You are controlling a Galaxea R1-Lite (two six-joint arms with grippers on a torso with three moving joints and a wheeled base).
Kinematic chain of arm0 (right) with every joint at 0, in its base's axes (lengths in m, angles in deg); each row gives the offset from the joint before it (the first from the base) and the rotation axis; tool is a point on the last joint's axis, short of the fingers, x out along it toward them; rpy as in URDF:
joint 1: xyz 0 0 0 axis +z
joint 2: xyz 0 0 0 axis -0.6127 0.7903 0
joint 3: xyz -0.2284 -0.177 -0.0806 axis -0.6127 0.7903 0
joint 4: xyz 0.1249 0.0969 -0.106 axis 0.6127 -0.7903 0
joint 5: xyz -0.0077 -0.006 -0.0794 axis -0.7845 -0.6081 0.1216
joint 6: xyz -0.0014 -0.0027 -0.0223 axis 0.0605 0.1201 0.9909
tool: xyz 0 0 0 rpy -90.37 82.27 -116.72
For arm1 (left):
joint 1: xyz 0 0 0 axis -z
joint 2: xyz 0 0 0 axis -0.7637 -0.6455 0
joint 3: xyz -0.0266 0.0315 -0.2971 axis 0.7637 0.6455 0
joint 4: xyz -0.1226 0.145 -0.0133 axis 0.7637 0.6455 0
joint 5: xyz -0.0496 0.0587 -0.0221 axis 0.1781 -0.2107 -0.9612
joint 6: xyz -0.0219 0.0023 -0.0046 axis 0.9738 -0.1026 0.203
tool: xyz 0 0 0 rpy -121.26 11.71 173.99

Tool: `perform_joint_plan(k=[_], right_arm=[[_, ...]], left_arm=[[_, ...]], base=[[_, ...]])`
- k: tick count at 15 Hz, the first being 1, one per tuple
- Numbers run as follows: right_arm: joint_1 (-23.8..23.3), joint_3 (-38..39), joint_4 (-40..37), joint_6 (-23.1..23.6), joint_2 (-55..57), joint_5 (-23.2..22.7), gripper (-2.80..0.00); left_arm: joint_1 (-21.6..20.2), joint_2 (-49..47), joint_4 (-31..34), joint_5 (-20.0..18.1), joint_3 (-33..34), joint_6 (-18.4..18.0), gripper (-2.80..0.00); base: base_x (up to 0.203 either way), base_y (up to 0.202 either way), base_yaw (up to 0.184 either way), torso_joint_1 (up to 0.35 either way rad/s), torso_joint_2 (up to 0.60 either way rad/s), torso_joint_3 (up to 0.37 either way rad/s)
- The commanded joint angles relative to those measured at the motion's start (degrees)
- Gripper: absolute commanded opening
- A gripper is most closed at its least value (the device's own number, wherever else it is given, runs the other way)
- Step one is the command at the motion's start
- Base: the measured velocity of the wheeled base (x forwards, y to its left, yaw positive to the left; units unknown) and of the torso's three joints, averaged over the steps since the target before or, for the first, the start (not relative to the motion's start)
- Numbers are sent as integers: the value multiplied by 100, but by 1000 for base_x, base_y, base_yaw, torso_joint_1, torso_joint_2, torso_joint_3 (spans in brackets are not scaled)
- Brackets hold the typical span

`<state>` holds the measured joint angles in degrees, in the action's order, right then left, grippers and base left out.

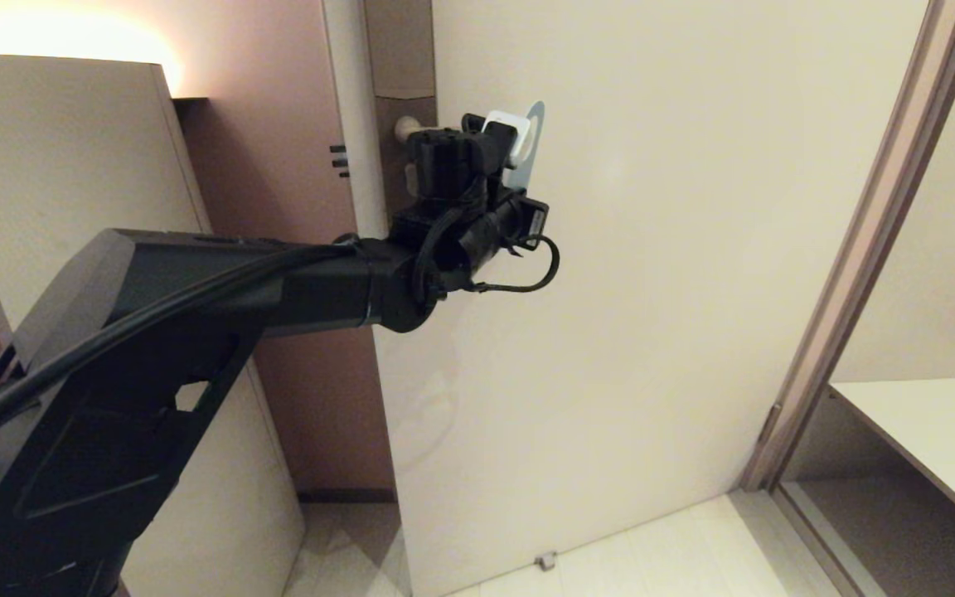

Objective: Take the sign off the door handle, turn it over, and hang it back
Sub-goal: Hand it to the other hand

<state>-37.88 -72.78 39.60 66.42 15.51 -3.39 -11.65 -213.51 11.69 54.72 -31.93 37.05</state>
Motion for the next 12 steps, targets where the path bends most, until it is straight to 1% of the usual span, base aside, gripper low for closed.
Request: perform_joint_plan(k=[1, 3, 5, 6, 9, 12], right_arm=[[1, 0, 1, 2, 7, -1, -280], [1, 0, 1, 2, 7, -1, -280], [1, 0, 1, 2, 7, -1, -280], [1, 0, 1, 2, 7, -1, -280], [10, 0, 1, 2, 7, -1, -280], [9, 0, 1, 2, 7, -1, -280]], left_arm=[[11, 49, -21, 6, -1, -12, -280], [89, 125, -13, -93, 16, -12, -280], [243, 239, -12, -365, 32, -12, -280], [345, 288, -12, -415, 35, -12, -280], [726, 523, -12, -446, 172, -4, -280], [1144, 873, -23, -514, 614, 35, -280]], base=[[0, 0, 0, 0, 0, 0], [0, 0, 0, 0, 0, 0], [0, 0, 0, 0, 0, 0], [0, 0, 0, 0, 0, 0], [0, 0, 0, 0, 0, 0], [0, 0, 0, 0, 0, 0]])
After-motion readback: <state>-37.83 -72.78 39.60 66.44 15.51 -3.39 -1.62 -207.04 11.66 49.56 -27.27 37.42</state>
